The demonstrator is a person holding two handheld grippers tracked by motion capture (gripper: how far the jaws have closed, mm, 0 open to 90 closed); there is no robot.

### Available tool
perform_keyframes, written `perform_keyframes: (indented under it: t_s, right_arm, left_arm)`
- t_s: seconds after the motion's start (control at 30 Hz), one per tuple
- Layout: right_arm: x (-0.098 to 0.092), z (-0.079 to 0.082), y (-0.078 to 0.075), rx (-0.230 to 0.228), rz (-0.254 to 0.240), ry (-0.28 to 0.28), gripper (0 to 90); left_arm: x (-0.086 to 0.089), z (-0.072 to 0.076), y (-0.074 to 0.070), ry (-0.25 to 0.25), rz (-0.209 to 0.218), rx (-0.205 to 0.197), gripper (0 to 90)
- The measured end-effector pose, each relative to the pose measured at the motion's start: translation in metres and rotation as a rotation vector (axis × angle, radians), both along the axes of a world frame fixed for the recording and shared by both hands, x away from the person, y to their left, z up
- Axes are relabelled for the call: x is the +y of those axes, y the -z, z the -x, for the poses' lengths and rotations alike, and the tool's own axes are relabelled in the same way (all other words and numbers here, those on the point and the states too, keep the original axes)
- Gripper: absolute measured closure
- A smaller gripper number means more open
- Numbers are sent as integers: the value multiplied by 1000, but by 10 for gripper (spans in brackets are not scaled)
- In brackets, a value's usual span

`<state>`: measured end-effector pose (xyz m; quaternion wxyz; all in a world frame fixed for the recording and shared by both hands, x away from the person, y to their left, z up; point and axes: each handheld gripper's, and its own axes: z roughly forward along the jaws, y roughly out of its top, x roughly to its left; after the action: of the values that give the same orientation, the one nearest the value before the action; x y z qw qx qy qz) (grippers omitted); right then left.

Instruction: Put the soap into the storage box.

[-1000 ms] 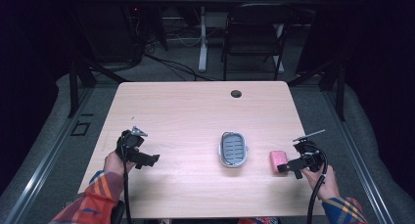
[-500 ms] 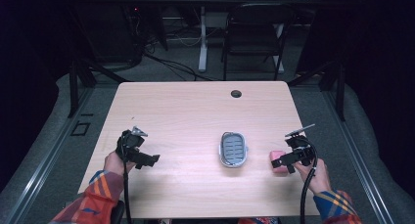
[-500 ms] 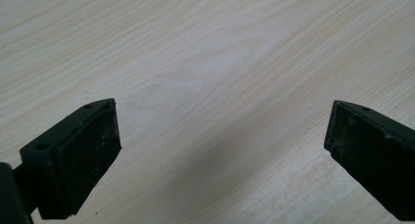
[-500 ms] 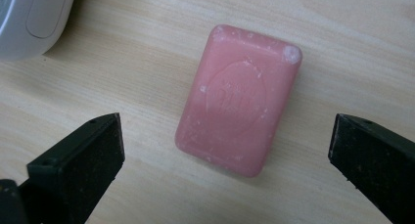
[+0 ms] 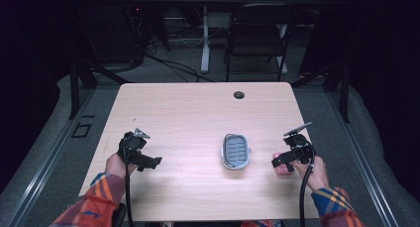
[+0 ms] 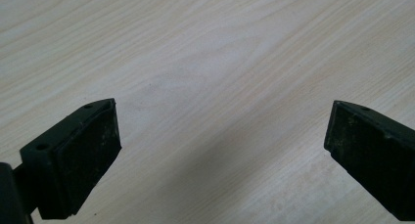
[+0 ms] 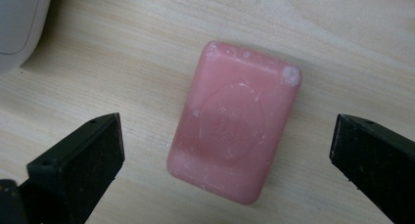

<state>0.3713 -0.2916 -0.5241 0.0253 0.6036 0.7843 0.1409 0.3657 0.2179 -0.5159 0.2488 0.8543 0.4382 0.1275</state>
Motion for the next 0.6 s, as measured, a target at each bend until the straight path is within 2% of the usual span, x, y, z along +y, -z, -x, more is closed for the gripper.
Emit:
perform_keyframes:
  t_s: [0.13,0.2,0.23,0.3,0.33,0.6]
  right_arm:
    - [2,-3,3,14,12,0,3]
    - [3,-5,5,23,19,2,29]
    - [4,-7,7,27,39,6,68]
    - [5,-8,9,17,25,17,74]
    - [5,-10,8,28,44,8,90]
    - [8,-15,14,53,53,25,184]
  left_arm:
    - [0,0,0,0,1,0,2]
    - [0,0,0,-1,1,-2,2]
    - [0,0,0,0,1,-1,2]
    - [0,0,0,1,1,-2,2]
    - [0,0,0,1,1,-1,2]
    - [0,0,0,5,-2,0,3]
